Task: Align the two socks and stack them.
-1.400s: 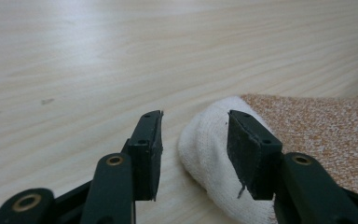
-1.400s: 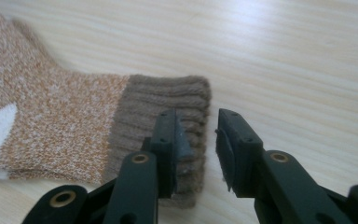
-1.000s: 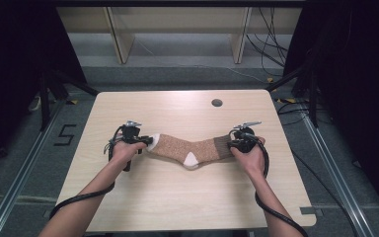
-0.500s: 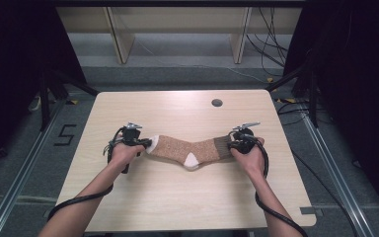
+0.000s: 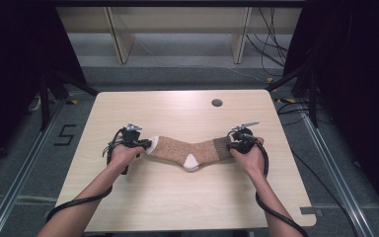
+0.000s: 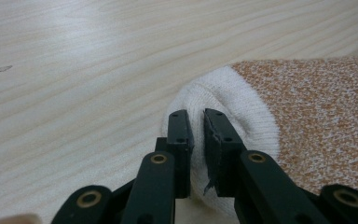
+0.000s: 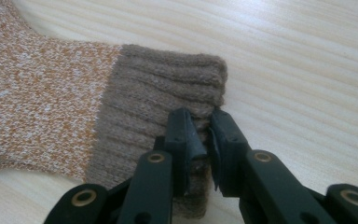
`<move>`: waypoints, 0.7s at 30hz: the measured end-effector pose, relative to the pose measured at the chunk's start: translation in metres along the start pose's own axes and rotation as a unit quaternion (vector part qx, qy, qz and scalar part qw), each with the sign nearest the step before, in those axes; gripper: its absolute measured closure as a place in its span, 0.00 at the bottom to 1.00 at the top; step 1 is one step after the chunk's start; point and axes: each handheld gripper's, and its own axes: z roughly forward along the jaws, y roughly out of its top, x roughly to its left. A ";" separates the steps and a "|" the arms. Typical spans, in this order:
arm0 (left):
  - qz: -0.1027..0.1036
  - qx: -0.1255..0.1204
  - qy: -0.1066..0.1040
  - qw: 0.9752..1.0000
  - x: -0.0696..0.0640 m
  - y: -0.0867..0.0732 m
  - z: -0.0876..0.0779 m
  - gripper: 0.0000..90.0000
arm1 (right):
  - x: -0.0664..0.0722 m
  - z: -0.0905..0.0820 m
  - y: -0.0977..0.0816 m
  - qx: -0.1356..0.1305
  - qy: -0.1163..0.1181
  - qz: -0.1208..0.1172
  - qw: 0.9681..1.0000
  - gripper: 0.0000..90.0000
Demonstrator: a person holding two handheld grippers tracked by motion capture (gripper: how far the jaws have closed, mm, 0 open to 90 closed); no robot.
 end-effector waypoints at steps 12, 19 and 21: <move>0.006 -0.035 0.001 0.999 -0.001 -0.001 -0.003 0.80 | -0.001 -0.001 0.000 -0.009 0.005 0.010 1.000 0.86; -0.013 -0.098 0.007 0.995 -0.006 -0.001 -0.032 0.42 | 0.000 -0.023 -0.004 -0.075 0.007 0.024 0.997 0.57; -0.018 -0.099 0.005 0.995 -0.007 -0.006 -0.040 0.35 | 0.000 -0.028 -0.008 -0.077 0.005 0.018 0.997 0.52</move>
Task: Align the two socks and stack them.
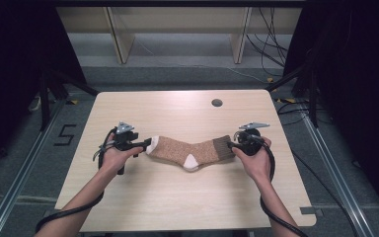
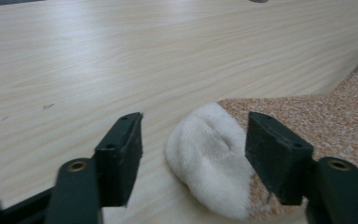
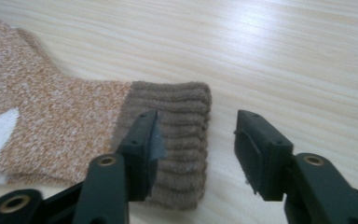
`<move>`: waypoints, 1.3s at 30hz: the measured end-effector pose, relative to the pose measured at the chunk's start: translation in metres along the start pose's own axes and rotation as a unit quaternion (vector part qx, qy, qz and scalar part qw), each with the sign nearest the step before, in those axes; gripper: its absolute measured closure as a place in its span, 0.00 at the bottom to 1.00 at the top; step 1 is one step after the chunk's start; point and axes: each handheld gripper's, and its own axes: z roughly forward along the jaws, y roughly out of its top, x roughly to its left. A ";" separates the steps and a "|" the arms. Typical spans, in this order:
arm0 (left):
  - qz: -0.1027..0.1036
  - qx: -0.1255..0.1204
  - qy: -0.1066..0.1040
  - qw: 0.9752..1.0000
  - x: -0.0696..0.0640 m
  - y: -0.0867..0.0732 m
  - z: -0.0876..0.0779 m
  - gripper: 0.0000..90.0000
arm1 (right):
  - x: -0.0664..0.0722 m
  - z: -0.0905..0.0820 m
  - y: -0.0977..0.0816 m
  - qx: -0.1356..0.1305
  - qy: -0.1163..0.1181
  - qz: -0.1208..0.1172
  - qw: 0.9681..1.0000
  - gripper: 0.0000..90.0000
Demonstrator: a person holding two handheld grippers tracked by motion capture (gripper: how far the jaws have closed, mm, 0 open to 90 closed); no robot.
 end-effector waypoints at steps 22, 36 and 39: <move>-0.030 -0.006 -0.001 1.000 0.002 -0.019 -0.018 0.28 | 0.004 -0.009 -0.009 0.002 0.000 0.000 1.000 0.40; -0.037 -0.015 -0.001 0.999 0.004 -0.019 -0.021 0.29 | 0.008 -0.007 -0.005 -0.004 -0.021 -0.035 0.999 0.42; -0.042 -0.013 0.004 0.999 0.005 -0.018 -0.020 0.29 | 0.008 -0.007 -0.004 -0.009 -0.025 -0.040 0.999 0.41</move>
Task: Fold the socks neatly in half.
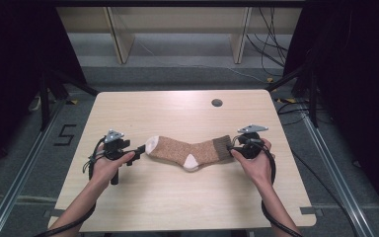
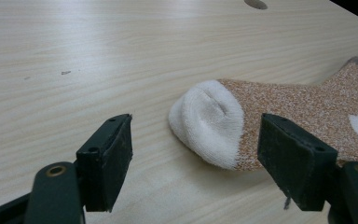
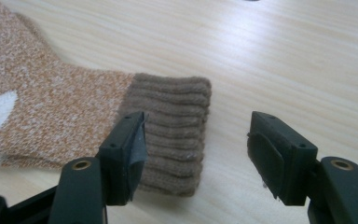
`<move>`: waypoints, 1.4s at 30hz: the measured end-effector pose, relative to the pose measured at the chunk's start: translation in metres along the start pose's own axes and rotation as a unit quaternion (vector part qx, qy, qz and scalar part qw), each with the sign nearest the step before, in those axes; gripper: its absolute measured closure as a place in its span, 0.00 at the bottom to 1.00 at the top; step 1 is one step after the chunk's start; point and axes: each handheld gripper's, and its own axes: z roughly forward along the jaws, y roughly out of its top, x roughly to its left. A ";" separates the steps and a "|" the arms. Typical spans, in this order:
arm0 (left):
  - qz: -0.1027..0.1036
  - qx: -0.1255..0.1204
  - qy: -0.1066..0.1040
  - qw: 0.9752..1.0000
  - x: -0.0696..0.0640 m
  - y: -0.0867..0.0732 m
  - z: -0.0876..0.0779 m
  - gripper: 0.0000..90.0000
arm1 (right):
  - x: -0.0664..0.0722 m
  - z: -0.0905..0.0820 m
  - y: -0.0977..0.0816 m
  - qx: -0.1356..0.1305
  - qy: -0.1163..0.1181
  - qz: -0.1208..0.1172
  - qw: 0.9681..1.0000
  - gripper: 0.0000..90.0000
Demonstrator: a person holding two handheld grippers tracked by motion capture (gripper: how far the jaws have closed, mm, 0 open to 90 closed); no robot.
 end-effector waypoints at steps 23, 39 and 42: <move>-0.051 0.045 0.000 0.998 0.006 0.018 0.048 0.47 | -0.008 0.017 0.002 0.015 0.024 0.061 0.998 0.47; -0.074 0.079 -0.007 0.994 0.013 0.013 0.062 0.57 | -0.006 0.026 0.004 0.026 0.021 0.062 0.998 0.51; -0.073 0.077 -0.018 0.994 0.010 0.015 0.061 0.58 | -0.005 0.029 0.004 0.027 0.026 0.060 0.998 0.51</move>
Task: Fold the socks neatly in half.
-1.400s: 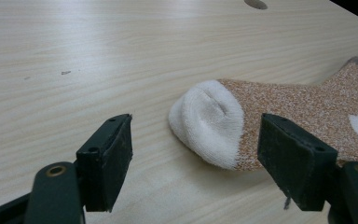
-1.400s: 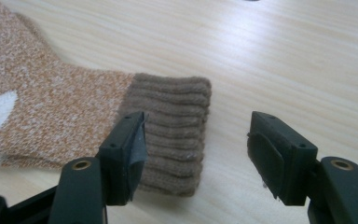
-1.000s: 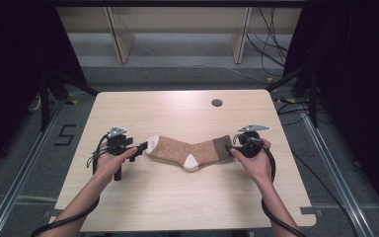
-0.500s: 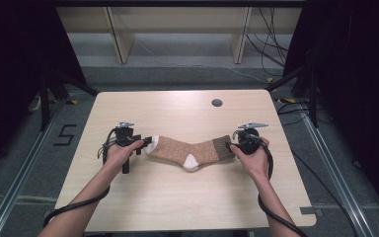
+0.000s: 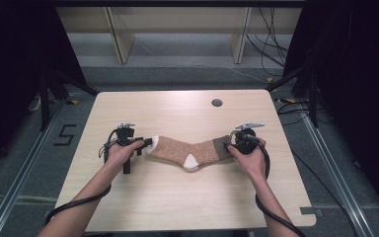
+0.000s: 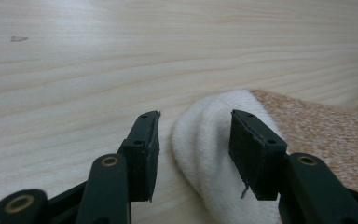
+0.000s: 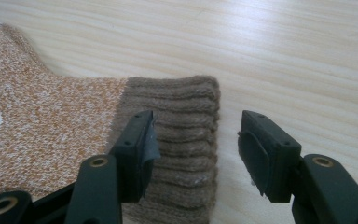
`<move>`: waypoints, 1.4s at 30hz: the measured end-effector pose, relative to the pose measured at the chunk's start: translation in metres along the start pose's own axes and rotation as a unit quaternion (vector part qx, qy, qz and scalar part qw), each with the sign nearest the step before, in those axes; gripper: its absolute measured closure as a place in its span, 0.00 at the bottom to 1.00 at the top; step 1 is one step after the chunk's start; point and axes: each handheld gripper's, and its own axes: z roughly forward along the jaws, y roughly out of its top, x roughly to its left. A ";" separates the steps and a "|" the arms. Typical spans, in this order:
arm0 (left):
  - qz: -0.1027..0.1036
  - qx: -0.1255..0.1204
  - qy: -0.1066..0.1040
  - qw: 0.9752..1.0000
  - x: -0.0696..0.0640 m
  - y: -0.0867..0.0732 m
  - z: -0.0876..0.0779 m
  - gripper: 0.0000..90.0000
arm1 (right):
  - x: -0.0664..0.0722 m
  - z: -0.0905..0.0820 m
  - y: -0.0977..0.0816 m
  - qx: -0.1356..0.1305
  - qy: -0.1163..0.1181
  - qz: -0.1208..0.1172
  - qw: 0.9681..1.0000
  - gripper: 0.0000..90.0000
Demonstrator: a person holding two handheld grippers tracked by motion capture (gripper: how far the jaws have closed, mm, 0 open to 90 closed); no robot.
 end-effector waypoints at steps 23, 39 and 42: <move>-0.002 0.017 -0.011 1.000 0.000 0.000 0.004 0.90 | -0.004 0.013 -0.005 0.017 0.012 0.011 1.000 0.58; -0.010 0.003 -0.027 1.000 0.000 0.006 -0.008 0.92 | -0.002 0.015 -0.004 0.028 0.012 -0.008 1.000 0.69; -0.016 -0.004 -0.033 0.999 -0.001 0.008 -0.009 0.93 | -0.003 0.018 -0.005 0.012 0.021 -0.012 1.000 0.70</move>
